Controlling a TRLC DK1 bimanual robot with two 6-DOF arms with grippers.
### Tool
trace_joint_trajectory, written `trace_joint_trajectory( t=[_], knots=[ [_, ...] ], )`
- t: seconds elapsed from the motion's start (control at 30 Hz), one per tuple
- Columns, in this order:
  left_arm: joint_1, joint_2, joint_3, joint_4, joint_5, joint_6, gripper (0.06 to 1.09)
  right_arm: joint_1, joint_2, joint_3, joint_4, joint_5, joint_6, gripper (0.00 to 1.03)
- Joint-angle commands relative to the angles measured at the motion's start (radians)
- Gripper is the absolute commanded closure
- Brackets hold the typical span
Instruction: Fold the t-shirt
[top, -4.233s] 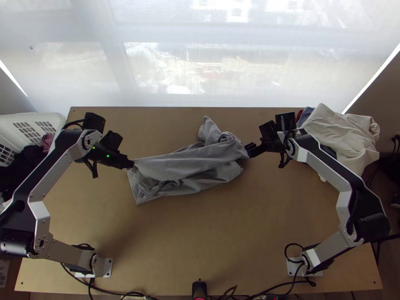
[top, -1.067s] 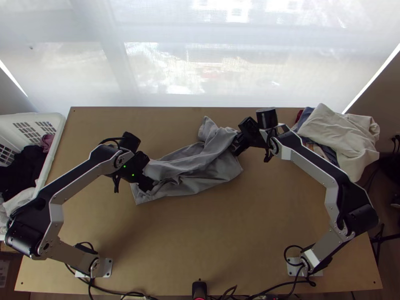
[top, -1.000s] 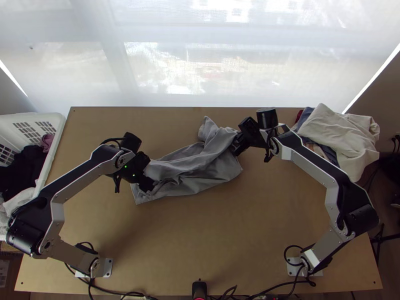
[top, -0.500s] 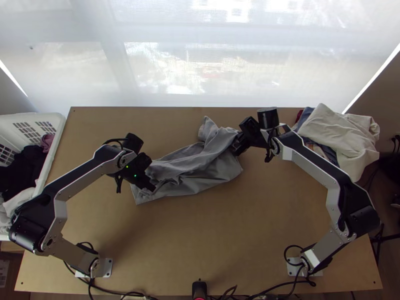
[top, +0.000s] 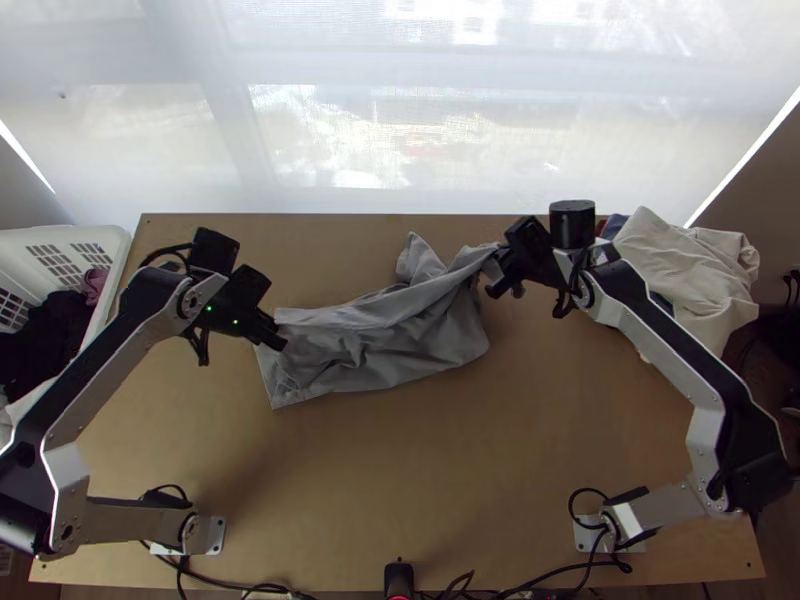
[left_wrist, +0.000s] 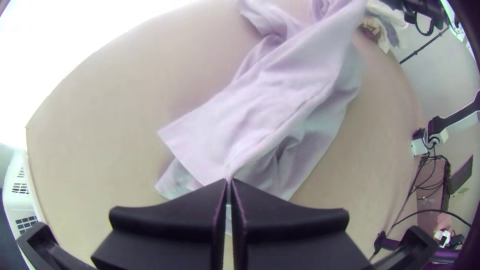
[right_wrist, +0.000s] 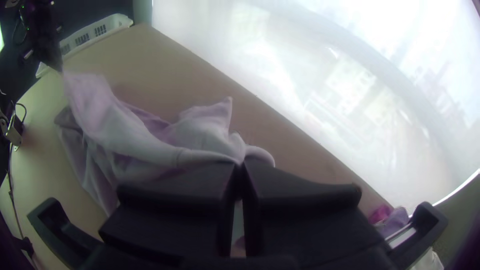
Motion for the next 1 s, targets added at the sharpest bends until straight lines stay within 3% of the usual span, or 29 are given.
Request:
trace_joint_trajectory(
  t=[0.0, 0.37, 0.53, 0.97],
  knots=[
    [0.038, -0.119, 0.153, -0.057, -0.001, -0.006, 1.05, -0.021, -0.135, 0.029, -0.06, 0.022, 0.001, 1.0],
    [0.028, -0.279, 0.334, -0.09, -0.001, -0.057, 1.05, -0.046, -0.399, 0.014, -0.196, 0.062, -0.003, 1.0],
    [-0.018, -0.357, 0.36, -0.096, -0.025, -0.074, 1.05, -0.035, -0.547, 0.009, -0.252, 0.119, -0.055, 1.0],
    [-0.009, -0.491, 0.508, -0.045, -0.102, -0.085, 1.05, -0.003, -0.87, 0.12, -0.252, 0.2, -0.07, 1.0]
  ],
)
